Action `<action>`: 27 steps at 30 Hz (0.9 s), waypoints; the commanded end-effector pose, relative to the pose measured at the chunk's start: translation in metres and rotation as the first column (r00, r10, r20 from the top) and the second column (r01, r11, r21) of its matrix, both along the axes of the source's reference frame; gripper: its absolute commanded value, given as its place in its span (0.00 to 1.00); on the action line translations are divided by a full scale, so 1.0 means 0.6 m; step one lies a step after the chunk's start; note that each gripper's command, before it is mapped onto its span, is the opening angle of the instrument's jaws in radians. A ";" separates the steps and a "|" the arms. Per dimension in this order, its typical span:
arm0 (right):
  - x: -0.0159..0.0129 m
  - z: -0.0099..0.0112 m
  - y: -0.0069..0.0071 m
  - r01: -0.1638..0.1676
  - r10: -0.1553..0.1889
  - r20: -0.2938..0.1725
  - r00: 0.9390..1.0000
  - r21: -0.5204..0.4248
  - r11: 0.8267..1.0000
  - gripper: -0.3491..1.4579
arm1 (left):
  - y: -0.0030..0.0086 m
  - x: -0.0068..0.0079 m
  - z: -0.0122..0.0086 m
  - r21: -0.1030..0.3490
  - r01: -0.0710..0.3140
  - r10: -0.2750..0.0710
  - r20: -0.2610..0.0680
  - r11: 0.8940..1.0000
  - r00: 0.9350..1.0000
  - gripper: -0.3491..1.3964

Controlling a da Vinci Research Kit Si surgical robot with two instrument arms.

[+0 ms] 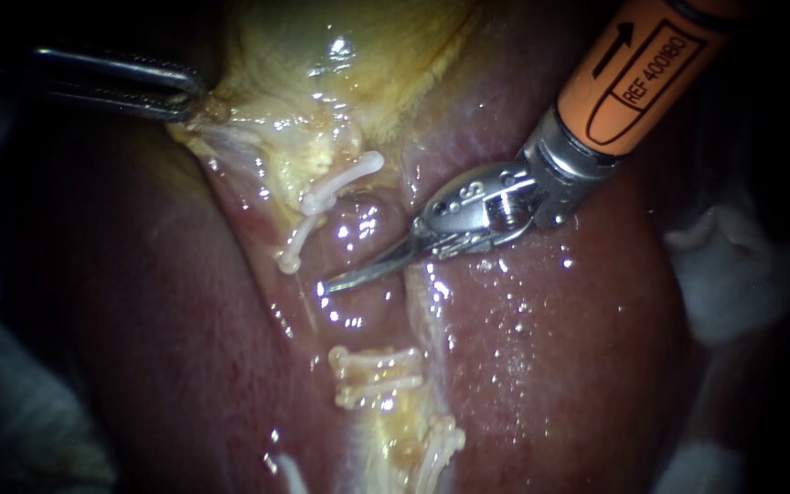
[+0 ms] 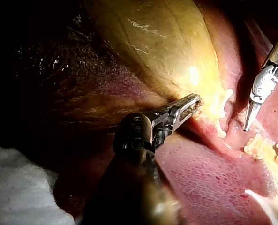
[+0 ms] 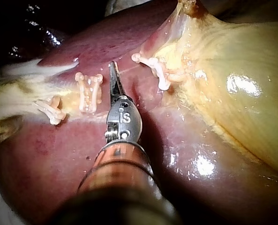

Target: Go back from the cut right tube

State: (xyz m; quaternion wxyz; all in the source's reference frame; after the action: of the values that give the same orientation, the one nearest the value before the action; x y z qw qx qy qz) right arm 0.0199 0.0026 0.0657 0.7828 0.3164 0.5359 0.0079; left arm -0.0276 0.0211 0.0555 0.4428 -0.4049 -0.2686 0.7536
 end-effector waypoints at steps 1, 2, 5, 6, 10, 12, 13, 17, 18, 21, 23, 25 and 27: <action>0.0000 0.0000 0.0000 0.001 -0.001 0.000 1.000 0.000 1.000 0.00 | 0.0000 0.0000 0.0000 0.000 0.000 0.000 0.000 1.000 1.000 0.00; 0.0000 0.0000 0.0000 0.004 -0.004 -0.002 1.000 0.001 1.000 0.00 | 0.0000 0.0000 0.0000 0.000 0.000 0.000 0.000 1.000 1.000 0.00; 0.0001 0.0001 -0.0002 -0.002 0.002 -0.003 1.000 -0.014 1.000 0.18 | 0.0000 0.0000 0.0000 0.000 0.000 0.000 0.000 1.000 1.000 0.00; 0.0001 0.0001 -0.0002 -0.012 0.012 0.001 1.000 -0.020 1.000 0.35 | 0.0000 0.0000 0.0000 0.000 0.000 0.000 0.000 1.000 1.000 0.00; 0.0003 0.0001 -0.0004 -0.036 0.036 0.011 0.999 -0.032 0.999 0.75 | 0.0000 0.0000 0.0000 0.000 0.000 0.000 0.000 1.000 1.000 0.00; 0.0004 0.0001 -0.0005 -0.036 0.037 0.011 0.999 -0.032 0.999 0.82 | 0.0000 0.0000 0.0000 0.000 0.000 0.000 0.000 1.000 1.000 0.00; 0.0005 0.0001 -0.0005 -0.036 0.037 0.011 0.999 -0.032 0.999 0.83 | 0.0000 0.0000 0.0000 0.000 0.000 0.000 0.000 1.000 1.000 0.00; 0.0003 -0.0001 -0.0009 -0.050 0.051 0.016 0.999 -0.040 0.998 0.89 | 0.0000 0.0000 0.0000 0.000 0.000 0.000 0.000 1.000 1.000 0.00; 0.0000 -0.0003 -0.0011 -0.061 0.062 0.016 0.998 -0.058 0.996 0.90 | 0.0000 0.0000 0.0001 0.000 0.000 0.000 0.000 1.000 1.000 0.00; -0.0018 -0.0012 -0.0021 -0.125 0.130 0.023 0.991 -0.143 0.982 0.94 | 0.0000 0.0000 0.0001 0.000 0.000 0.000 0.000 1.000 1.000 0.00; -0.0033 -0.0019 -0.0029 -0.176 0.186 0.035 0.982 -0.205 0.963 0.97 | 0.0000 0.0000 0.0001 -0.001 0.000 0.000 0.000 1.000 1.000 0.00; -0.0054 -0.0029 -0.0036 -0.205 0.222 0.046 0.974 -0.239 0.949 0.98 | 0.0000 0.0000 0.0003 -0.001 0.000 0.000 0.000 1.000 1.000 0.00; -0.0078 -0.0037 -0.0044 -0.229 0.254 0.052 0.966 -0.282 0.932 0.98 | 0.0000 0.0000 0.0005 -0.002 0.000 0.000 0.000 1.000 1.000 0.00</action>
State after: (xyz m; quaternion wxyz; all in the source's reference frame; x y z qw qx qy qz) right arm 0.0145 -0.0003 0.0633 0.8376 0.1286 0.5286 0.0491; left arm -0.0276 0.0211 0.0559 0.4427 -0.4051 -0.2681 0.7537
